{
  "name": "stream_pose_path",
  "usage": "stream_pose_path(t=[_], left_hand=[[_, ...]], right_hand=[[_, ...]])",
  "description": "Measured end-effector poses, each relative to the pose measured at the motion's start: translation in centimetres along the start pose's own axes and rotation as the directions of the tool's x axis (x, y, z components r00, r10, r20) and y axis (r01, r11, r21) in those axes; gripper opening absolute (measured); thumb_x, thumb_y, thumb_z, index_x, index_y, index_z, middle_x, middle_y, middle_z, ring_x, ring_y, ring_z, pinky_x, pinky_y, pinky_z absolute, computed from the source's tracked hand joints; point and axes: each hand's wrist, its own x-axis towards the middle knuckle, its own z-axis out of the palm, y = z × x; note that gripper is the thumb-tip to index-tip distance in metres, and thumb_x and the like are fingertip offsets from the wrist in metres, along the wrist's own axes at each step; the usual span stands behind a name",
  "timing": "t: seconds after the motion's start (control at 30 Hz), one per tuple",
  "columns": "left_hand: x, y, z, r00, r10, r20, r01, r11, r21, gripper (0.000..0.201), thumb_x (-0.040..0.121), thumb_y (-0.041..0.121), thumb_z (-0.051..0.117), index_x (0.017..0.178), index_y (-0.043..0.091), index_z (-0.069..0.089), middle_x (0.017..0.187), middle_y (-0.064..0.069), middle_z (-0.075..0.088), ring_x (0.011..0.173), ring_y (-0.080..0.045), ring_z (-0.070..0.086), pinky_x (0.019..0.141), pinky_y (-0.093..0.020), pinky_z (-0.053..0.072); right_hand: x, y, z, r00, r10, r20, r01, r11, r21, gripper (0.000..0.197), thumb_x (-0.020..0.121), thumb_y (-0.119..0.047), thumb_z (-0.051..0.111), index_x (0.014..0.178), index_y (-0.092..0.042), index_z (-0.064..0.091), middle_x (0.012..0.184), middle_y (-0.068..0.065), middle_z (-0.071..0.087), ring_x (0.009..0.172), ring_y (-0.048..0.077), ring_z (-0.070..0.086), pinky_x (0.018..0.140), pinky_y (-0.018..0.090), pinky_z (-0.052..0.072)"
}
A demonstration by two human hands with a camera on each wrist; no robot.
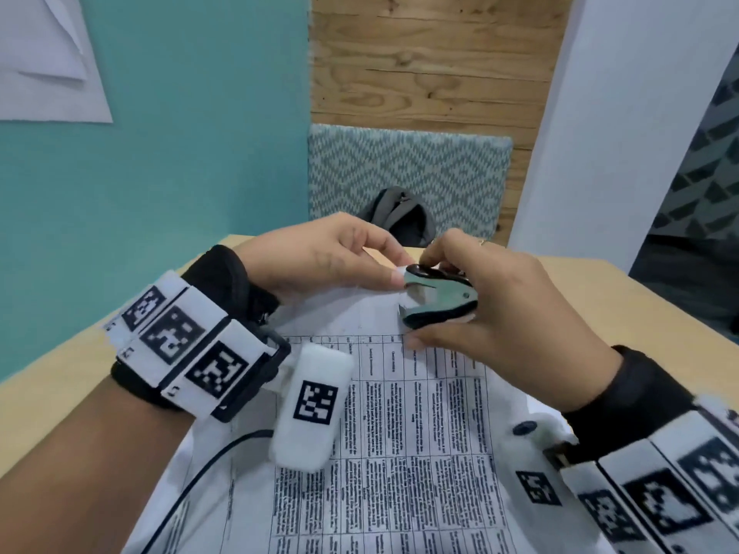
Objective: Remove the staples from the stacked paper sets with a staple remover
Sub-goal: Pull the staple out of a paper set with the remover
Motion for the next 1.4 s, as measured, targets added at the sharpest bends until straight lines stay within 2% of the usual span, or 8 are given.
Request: stream_pose_path(t=[0.23, 0.33, 0.53, 0.73, 0.87, 1.0, 1.17, 1.4], left_hand=[[-0.1, 0.2, 0.3, 0.999, -0.024, -0.032, 0.021, 0.996, -0.082, 0.038, 0.074, 0.019, 0.064, 0.109, 0.005, 0.062, 0.103, -0.008, 0.070, 0.099, -0.016, 0.064, 0.098, -0.025, 0.046], [0.0, 0.3, 0.5, 0.998, -0.046, -0.036, 0.042, 0.994, -0.104, 0.046, 0.074, 0.014, 0.070, 0.116, 0.000, 0.058, 0.110, -0.012, 0.068, 0.107, -0.020, 0.063, 0.102, -0.029, 0.042], [0.1, 0.7, 1.2, 0.993, -0.083, -0.079, 0.069, 0.983, -0.171, 0.045, 0.072, 0.006, 0.061, 0.115, -0.006, 0.057, 0.076, 0.003, 0.069, 0.079, -0.005, 0.063, 0.079, -0.013, 0.049], [0.4, 0.6, 1.8, 0.985, -0.141, -0.103, 0.124, 0.980, -0.154, 0.033, 0.087, -0.004, 0.052, 0.118, -0.011, 0.054, 0.107, -0.018, 0.063, 0.095, -0.017, 0.057, 0.082, -0.015, 0.049], [0.4, 0.5, 1.7, 0.985, -0.153, -0.080, 0.134, 0.970, -0.205, 0.031, 0.087, -0.006, 0.051, 0.116, -0.010, 0.056, 0.093, -0.010, 0.066, 0.082, -0.012, 0.062, 0.075, -0.014, 0.051], [0.3, 0.7, 1.7, 0.983, -0.163, -0.085, 0.146, 0.973, -0.181, 0.033, 0.087, -0.007, 0.050, 0.119, -0.011, 0.054, 0.100, -0.016, 0.064, 0.087, -0.016, 0.059, 0.084, -0.020, 0.048], [0.3, 0.5, 1.7, 0.981, -0.173, -0.089, 0.156, 0.973, -0.173, 0.032, 0.087, -0.010, 0.047, 0.118, -0.012, 0.054, 0.118, -0.028, 0.059, 0.098, -0.025, 0.056, 0.097, -0.032, 0.042], [0.2, 0.5, 1.7, 0.981, -0.190, -0.030, 0.182, 0.965, -0.188, 0.015, 0.086, -0.008, 0.049, 0.091, -0.002, 0.062, 0.080, -0.011, 0.066, 0.066, -0.012, 0.064, 0.065, -0.016, 0.054]], right_hand=[[0.2, 0.0, -0.9, 0.989, -0.141, 0.034, 0.143, 0.986, -0.081, 0.046, 0.059, -0.021, 0.086, 0.096, -0.010, 0.062, 0.094, 0.003, 0.054, 0.071, 0.026, 0.059, 0.060, 0.043, 0.053], [0.1, -0.3, -0.7, 0.985, -0.168, 0.047, 0.172, 0.981, -0.092, 0.052, 0.059, -0.025, 0.080, 0.104, -0.022, 0.054, 0.092, 0.004, 0.059, 0.071, 0.028, 0.062, 0.059, 0.042, 0.053], [0.1, -0.2, -0.5, 0.980, -0.185, 0.074, 0.199, 0.938, -0.285, 0.040, 0.056, -0.030, 0.069, 0.090, -0.010, 0.063, 0.082, 0.004, 0.060, 0.061, 0.031, 0.059, 0.045, 0.039, 0.048], [0.0, 0.2, -0.3, 0.974, -0.210, 0.084, 0.225, 0.941, -0.252, 0.039, 0.052, -0.018, 0.083, 0.084, -0.009, 0.061, 0.077, 0.003, 0.055, 0.056, 0.028, 0.052, 0.043, 0.037, 0.046], [0.1, 0.2, -0.2, 0.971, -0.214, 0.106, 0.233, 0.948, -0.215, 0.037, 0.055, -0.027, 0.075, 0.084, -0.008, 0.060, 0.078, 0.002, 0.052, 0.057, 0.028, 0.052, 0.044, 0.038, 0.047], [0.1, 0.2, -0.2, 0.970, -0.207, 0.124, 0.231, 0.947, -0.222, 0.041, 0.056, -0.028, 0.076, 0.090, -0.009, 0.063, 0.086, 0.006, 0.058, 0.060, 0.030, 0.056, 0.044, 0.039, 0.047], [0.0, -0.5, -0.3, 0.979, -0.180, 0.097, 0.202, 0.919, -0.339, 0.037, 0.058, -0.031, 0.072, 0.092, -0.018, 0.064, 0.083, 0.001, 0.059, 0.062, 0.024, 0.053, 0.039, 0.027, 0.038], [-0.2, -0.5, 0.4, 0.975, -0.201, 0.093, 0.219, 0.933, -0.284, 0.070, 0.052, -0.015, 0.087, 0.101, -0.034, 0.041, 0.080, -0.002, 0.049, 0.056, 0.018, 0.029, 0.043, 0.024, 0.027]])
